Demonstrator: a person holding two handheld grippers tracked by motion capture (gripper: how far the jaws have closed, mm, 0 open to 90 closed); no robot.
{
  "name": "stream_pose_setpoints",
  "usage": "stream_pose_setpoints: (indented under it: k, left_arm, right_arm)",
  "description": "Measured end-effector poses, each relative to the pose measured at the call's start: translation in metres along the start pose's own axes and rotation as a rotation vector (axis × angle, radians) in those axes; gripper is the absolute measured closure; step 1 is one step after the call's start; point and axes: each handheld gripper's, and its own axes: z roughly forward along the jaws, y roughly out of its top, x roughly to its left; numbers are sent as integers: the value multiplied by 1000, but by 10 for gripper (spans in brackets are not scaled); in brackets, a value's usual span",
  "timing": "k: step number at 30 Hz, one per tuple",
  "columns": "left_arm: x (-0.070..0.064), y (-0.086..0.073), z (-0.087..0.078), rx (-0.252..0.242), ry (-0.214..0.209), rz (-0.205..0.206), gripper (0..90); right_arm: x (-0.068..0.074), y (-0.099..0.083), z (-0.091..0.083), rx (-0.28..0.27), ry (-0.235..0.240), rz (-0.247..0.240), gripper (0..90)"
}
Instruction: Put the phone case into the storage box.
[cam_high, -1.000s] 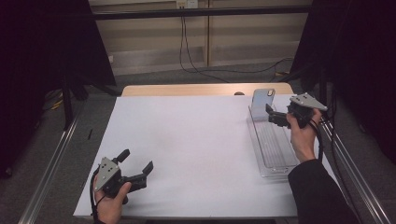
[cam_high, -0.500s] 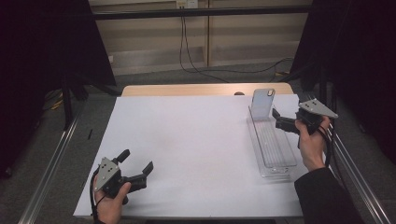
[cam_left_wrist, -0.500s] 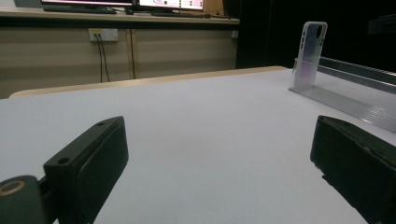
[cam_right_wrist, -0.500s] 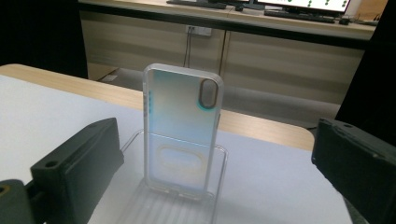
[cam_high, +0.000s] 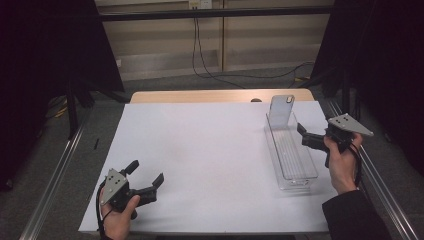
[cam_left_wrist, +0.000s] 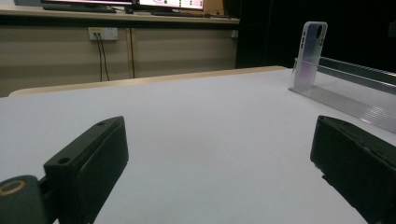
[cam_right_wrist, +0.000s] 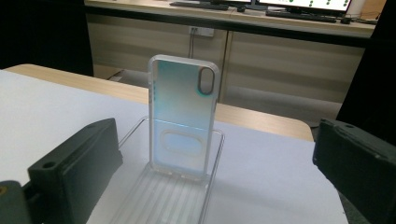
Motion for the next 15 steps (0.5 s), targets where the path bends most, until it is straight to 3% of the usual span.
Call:
stream_pose_setpoints:
  k: [10,15]
  left_arm:
    - [1,-1,0,2,6,-4,42]
    - [1,-1,0,3,5,-4,42]
  right_arm:
    - [3,-13,-16,-4,-17,-34,8]
    - [4,-16,-27,-13,-3,-3,8]
